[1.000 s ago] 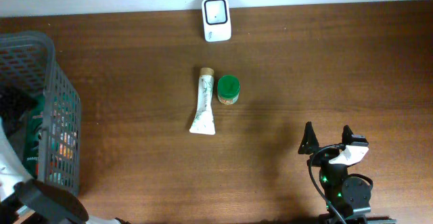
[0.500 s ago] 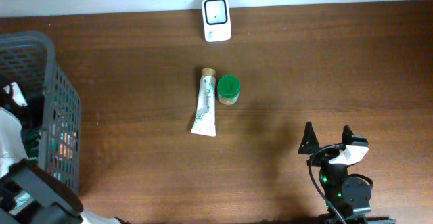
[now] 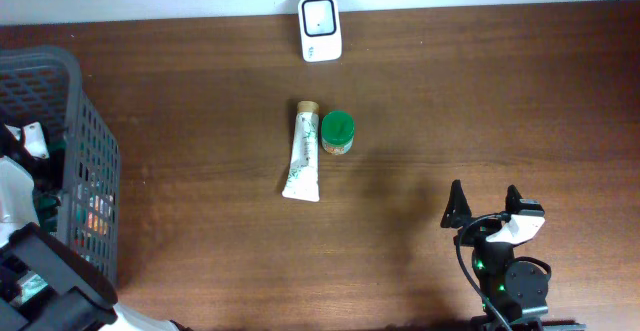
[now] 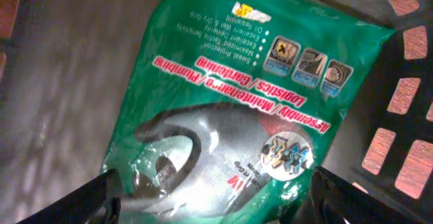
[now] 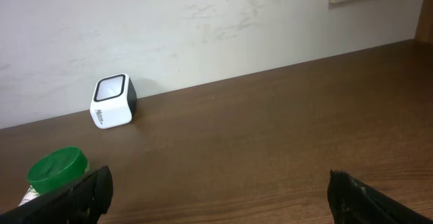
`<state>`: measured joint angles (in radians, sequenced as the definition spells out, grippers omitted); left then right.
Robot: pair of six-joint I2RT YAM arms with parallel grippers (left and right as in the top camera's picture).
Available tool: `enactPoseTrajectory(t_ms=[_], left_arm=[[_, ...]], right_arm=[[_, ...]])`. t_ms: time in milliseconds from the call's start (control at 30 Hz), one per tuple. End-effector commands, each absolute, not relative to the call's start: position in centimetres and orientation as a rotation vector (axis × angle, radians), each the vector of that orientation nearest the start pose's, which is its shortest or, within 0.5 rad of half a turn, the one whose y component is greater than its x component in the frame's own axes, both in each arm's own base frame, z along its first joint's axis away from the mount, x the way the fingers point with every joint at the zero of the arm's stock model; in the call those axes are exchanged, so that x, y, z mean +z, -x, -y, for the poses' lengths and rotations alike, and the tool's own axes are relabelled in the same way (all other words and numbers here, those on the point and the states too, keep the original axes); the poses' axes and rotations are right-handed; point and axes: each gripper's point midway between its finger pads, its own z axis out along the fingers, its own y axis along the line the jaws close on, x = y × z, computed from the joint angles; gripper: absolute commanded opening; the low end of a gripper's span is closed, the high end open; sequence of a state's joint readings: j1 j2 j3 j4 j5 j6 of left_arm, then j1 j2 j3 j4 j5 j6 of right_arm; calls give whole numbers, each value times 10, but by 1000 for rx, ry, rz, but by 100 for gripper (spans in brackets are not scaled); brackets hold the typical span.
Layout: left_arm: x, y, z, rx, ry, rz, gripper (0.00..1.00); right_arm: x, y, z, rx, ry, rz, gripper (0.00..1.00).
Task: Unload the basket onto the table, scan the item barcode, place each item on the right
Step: 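Reach into the basket and grasp the green 3M glove package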
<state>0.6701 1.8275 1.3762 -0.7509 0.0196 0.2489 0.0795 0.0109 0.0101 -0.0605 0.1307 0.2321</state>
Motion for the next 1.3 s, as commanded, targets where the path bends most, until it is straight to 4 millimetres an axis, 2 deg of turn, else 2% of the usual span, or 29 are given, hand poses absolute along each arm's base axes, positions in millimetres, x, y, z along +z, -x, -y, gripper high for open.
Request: enactPoseTrajectory(t_ms=[0, 100, 300, 500, 667, 833, 867, 967, 1100, 1167, 1200, 1267], left_arm=[[75, -336, -259, 193, 467, -2770, 86], [63, -337, -258, 172, 457, -2791, 86], [19, -332, -251, 77, 446, -2884, 88], [-7, -327, -249, 49, 459, -2940, 88], [-10, -324, -253, 86, 466, -2957, 59], [-9, -324, -253, 88, 466, -2955, 24], [-8, -325, -254, 91, 466, -2952, 21], [10, -333, -260, 112, 465, -2924, 11], [62, -352, -273, 176, 513, -2809, 8], [104, -365, -281, 225, 539, -2709, 6], [135, -372, -284, 252, 566, -2633, 6], [184, -379, -284, 289, 580, -2521, 5]], right_arm=[[159, -246, 1, 133, -213, -1624, 98], [159, -246, 1, 133, -213, -1624, 98], [159, -246, 1, 133, -213, -1624, 98], [159, -246, 1, 133, -213, -1624, 98], [159, -246, 1, 133, -213, -1624, 98], [159, -246, 1, 133, -213, -1624, 98], [159, -246, 1, 133, -213, -1624, 98], [159, -246, 1, 133, -213, -1624, 98], [159, -246, 1, 133, -213, -1624, 98], [159, -246, 1, 133, -213, -1624, 98], [159, -246, 1, 133, -213, -1624, 98], [159, -246, 1, 133, -213, -1624, 98]])
